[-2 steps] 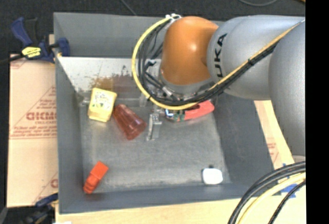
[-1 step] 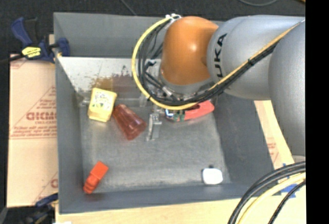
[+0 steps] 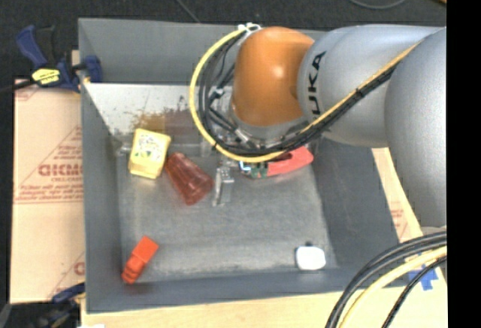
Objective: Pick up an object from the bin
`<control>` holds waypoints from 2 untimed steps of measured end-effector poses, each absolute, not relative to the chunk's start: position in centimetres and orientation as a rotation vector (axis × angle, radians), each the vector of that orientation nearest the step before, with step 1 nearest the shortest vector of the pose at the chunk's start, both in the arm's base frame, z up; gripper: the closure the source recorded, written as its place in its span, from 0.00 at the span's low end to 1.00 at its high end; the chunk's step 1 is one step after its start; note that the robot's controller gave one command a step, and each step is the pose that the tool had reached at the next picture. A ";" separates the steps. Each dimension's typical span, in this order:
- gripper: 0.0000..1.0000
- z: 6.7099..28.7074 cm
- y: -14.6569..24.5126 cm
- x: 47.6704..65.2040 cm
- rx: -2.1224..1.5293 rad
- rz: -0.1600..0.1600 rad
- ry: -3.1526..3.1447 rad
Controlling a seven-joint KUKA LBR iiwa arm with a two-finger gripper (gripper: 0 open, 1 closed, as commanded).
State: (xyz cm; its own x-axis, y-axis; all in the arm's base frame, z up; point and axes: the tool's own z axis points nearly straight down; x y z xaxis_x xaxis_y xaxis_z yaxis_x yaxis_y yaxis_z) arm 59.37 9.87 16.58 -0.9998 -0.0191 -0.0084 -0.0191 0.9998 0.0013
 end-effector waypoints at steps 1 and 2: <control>0.00 10.8 14.5 58.4 -0.306 0.007 3.111; 0.00 11.5 13.2 59.6 -0.261 0.007 3.116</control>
Offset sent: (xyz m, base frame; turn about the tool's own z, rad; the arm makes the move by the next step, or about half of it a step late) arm 0.0182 0.0106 -0.0424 -0.1028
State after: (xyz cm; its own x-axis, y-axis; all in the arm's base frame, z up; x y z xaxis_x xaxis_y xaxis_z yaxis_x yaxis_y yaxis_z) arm 59.55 13.21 11.50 -0.9860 -0.1661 -0.0154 -0.1662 0.9861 0.0032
